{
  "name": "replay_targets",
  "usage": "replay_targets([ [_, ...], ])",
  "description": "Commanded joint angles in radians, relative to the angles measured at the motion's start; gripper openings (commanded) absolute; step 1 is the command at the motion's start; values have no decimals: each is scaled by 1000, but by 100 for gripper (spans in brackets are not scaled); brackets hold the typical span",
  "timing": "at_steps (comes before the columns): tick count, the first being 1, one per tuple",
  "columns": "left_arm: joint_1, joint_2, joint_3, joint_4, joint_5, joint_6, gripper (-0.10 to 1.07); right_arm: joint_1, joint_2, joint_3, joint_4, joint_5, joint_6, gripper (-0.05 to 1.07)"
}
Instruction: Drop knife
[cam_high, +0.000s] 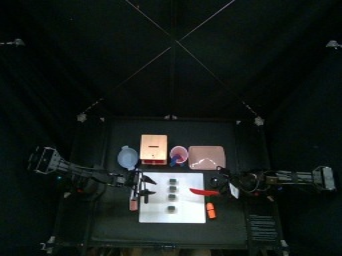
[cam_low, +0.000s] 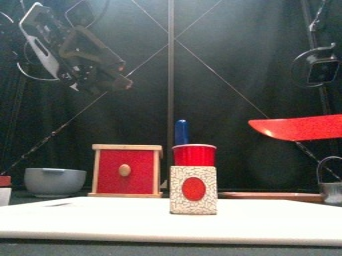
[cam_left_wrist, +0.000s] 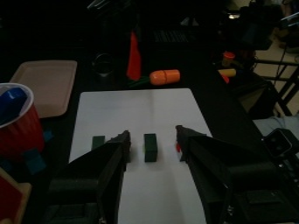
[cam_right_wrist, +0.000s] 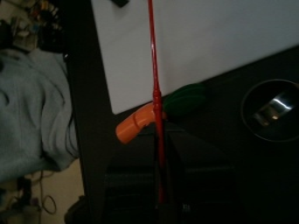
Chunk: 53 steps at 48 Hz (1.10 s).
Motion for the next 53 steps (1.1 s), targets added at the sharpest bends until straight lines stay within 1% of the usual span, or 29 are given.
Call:
replay_targets([
  [1,3,-8,-11,0,-11,0,84,-23,18,-32,-55,25,64,24],
  [7,3,-8,-6,0,-11,-2,84,-17,41,-51,-161,58,206,30],
  [13,5,-8,2,2,-11,2,84,40,41,-57,-245,98,316,38],
  [17,9,-8,6,2,-11,2,84,78,34,-58,-291,101,383,47],
  [21,9,-9,11,2,-11,2,84,89,32,-58,-321,100,439,56],
  [26,9,-11,15,3,-11,3,84,94,32,-60,-359,97,489,68],
  [35,11,-26,26,5,-11,3,84,95,26,-78,-402,94,518,84],
  [39,9,-32,29,5,-11,3,84,95,21,-94,-426,91,518,87],
  [45,11,-38,37,6,-11,3,84,95,14,-109,-463,63,518,87],
  [53,40,-40,49,23,-11,3,84,97,14,-98,-505,-41,509,87],
])
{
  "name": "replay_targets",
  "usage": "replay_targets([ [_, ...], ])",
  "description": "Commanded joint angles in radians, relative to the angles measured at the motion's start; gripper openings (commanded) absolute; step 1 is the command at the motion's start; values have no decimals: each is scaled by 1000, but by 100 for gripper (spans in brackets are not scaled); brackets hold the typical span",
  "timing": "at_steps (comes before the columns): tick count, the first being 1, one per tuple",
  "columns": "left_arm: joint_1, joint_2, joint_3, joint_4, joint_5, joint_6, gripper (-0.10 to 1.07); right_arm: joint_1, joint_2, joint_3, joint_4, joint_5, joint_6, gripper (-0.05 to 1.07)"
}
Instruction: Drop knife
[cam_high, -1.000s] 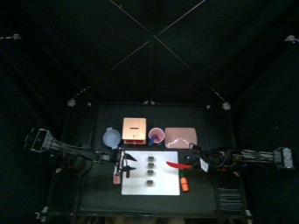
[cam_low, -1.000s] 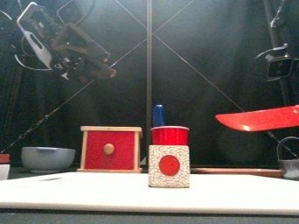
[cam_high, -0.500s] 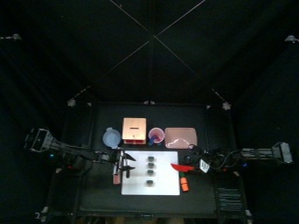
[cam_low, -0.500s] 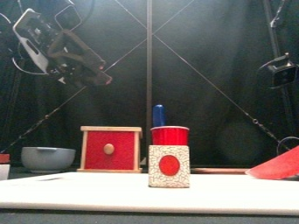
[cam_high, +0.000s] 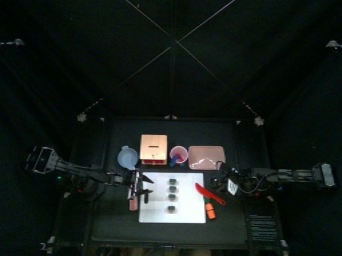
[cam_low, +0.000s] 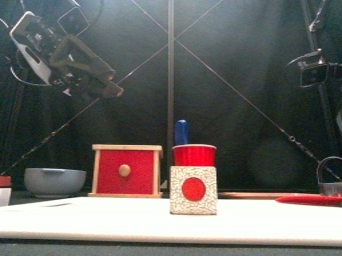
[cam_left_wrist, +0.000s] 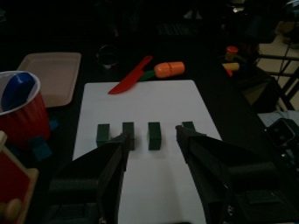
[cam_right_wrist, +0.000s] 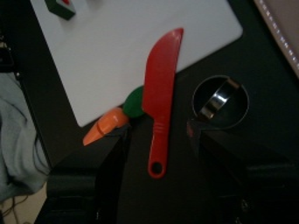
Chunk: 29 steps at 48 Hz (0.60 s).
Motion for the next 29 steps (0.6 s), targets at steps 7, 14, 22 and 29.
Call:
replay_targets([
  [7,48,-8,0,12,-11,0,84,2,12,8,-77,-158,3,87],
  [14,75,-8,2,31,-11,-2,84,3,18,28,-101,-232,3,87],
  [22,92,-8,11,29,-9,-5,84,2,20,31,-147,-284,-8,87],
  [29,112,-8,12,26,-9,-2,84,-3,25,34,-235,-327,3,87],
])
